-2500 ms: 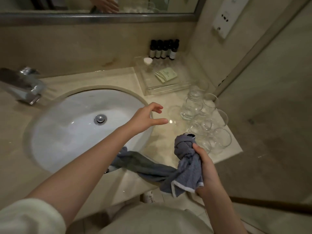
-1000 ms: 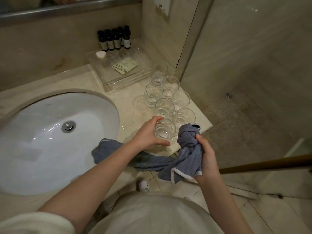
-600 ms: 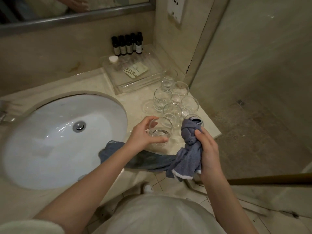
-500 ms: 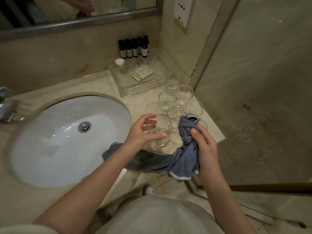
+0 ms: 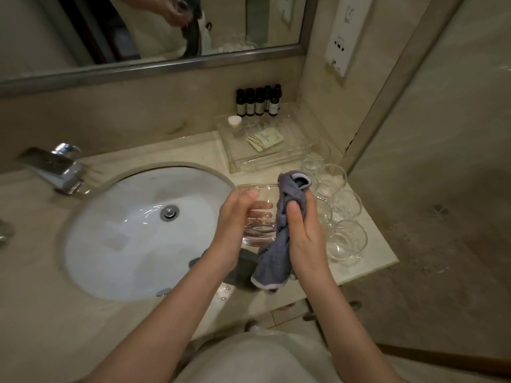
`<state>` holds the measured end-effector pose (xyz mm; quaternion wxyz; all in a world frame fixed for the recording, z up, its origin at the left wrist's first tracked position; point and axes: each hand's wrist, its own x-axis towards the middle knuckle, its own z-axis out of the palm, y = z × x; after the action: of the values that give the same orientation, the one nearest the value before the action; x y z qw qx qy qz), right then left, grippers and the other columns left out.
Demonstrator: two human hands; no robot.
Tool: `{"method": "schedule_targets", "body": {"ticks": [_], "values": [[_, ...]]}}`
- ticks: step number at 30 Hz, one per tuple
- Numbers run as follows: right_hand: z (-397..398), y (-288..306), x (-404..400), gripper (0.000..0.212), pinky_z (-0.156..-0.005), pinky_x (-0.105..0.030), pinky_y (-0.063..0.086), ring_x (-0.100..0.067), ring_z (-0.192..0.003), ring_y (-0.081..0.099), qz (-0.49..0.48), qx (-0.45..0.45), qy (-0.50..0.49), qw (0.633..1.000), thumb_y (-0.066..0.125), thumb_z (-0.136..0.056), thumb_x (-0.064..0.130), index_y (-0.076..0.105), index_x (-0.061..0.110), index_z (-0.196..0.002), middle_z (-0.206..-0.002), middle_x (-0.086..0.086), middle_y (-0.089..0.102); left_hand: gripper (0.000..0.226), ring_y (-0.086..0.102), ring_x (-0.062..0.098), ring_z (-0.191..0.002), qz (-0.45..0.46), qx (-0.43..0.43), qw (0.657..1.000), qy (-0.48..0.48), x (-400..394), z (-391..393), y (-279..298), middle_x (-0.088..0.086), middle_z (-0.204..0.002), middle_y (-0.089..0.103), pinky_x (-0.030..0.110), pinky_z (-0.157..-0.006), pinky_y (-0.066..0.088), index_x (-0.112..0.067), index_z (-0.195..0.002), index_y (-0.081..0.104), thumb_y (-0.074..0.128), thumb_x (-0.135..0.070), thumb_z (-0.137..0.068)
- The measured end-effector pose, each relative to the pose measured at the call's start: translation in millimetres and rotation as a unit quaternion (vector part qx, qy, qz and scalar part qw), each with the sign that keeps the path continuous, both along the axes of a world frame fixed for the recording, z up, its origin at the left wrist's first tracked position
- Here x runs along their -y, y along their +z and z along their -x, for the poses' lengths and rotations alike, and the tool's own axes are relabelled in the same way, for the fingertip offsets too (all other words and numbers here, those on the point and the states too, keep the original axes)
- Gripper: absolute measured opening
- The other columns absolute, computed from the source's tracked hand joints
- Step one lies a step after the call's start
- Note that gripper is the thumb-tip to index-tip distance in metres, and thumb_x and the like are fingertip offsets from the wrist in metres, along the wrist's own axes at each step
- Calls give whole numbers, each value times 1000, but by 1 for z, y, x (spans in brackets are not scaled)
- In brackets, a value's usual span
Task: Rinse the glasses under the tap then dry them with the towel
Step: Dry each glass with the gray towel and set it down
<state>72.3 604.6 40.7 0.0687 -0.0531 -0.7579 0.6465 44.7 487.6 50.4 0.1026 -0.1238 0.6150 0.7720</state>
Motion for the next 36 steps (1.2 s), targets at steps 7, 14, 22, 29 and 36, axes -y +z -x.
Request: {"method": "schedule_targets", "body": {"ticks": [7,14,22,29,36], "values": [[4,13,13,22,-89,-23,47,11,-97,60,105,20,38,994,39,-86,52,49,49,-105,-99,29,64,68,56,9,-77,69,-14,997,32,11,1,13,-4,-89,60,25,-75,48,-24,-95,68,44,-73,-55],[10,11,25,48,-89,-18,45,16,-100,55,18,-29,47,998,44,-91,54,40,38,-136,-101,42,58,59,67,13,-89,181,-61,979,70,22,-12,17,-6,-101,66,35,-85,52,-38,-101,44,58,-77,-60],[17,22,39,19,-76,-12,48,7,-93,64,191,13,81,978,38,-100,34,53,39,-109,-103,17,64,58,70,24,-87,33,0,998,62,38,-13,28,7,-97,74,40,-79,55,-22,-95,68,67,-66,-58],[11,16,54,23,-85,-15,43,6,-99,60,152,-24,65,986,43,-93,43,53,39,-114,-100,24,66,46,64,7,-79,179,-9,975,133,44,-22,36,-2,-99,66,26,-76,46,-27,-107,57,56,-67,-83],[11,26,65,20,-83,-18,50,-5,-102,64,200,1,77,977,47,-96,45,54,39,-114,-104,16,67,61,70,11,-74,86,-13,991,105,56,-24,45,0,-86,73,27,-70,50,-21,-99,63,77,-63,-58]]}}
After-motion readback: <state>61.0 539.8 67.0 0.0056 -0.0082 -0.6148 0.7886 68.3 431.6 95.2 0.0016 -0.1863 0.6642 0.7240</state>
